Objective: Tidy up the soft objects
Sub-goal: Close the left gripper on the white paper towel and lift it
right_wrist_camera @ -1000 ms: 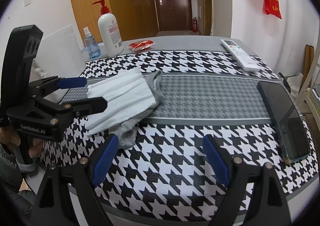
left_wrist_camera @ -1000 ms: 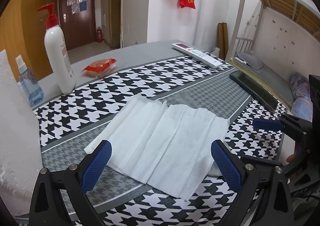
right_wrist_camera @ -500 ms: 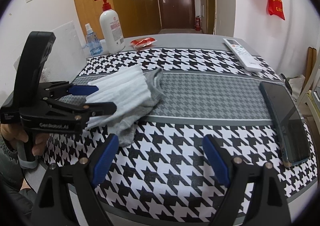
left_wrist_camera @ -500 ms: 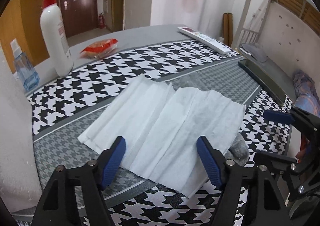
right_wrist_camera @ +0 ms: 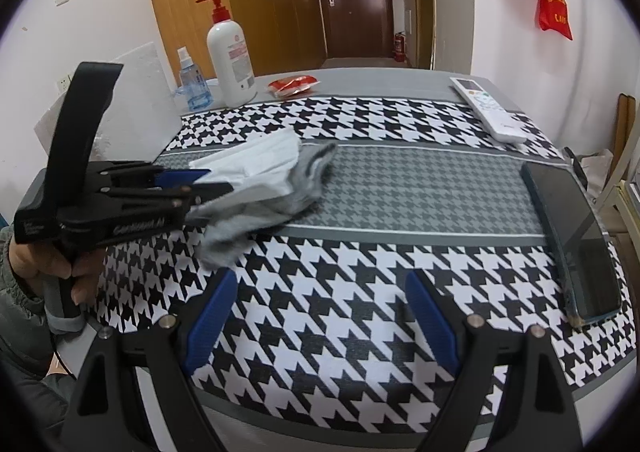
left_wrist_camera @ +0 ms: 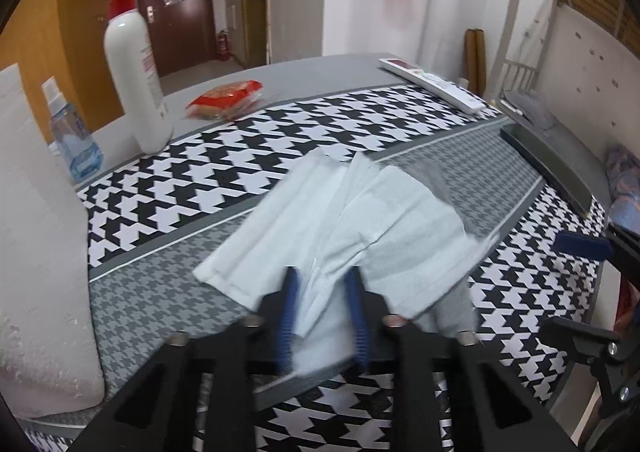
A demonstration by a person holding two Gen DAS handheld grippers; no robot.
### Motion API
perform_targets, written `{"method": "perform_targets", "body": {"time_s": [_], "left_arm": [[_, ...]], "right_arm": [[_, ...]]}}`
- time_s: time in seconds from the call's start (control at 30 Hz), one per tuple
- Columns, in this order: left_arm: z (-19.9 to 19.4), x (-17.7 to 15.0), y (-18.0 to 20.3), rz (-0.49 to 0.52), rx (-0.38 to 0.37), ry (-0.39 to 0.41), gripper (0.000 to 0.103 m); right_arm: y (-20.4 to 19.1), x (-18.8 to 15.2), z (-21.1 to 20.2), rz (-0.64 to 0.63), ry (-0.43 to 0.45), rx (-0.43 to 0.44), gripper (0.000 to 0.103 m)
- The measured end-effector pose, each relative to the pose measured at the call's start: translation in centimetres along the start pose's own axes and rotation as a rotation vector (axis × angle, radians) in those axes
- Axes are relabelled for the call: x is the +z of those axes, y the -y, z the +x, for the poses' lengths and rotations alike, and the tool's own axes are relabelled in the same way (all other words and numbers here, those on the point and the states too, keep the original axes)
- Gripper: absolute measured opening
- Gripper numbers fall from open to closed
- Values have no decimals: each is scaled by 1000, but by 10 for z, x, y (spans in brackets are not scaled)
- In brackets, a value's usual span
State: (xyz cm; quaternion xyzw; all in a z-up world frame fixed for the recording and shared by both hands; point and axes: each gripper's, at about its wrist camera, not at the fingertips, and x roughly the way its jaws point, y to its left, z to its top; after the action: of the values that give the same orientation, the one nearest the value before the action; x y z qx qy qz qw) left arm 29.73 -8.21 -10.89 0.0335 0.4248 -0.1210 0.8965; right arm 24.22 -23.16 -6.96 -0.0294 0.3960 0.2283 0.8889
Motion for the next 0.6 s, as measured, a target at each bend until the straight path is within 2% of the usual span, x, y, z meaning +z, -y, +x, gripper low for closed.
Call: {"method": "perform_targets", "body": {"time_s": [0.03,0.1,0.27,0.6], "left_arm": [[-1,0,-1,-7,-4,-1,11],[-3,-1,-3,-15,-30,1,7],[-21,-3,-5,-22,-47,59,6],[-58,-8,-19,-53,-20,142,6]], "right_arm": [[0,1,-1,1,1,1,89],[-1,2,-1,4,4,3,89],[-7,5,2,-7,-1,14,89],[-17,17,16,-36,-8,30,89]]}}
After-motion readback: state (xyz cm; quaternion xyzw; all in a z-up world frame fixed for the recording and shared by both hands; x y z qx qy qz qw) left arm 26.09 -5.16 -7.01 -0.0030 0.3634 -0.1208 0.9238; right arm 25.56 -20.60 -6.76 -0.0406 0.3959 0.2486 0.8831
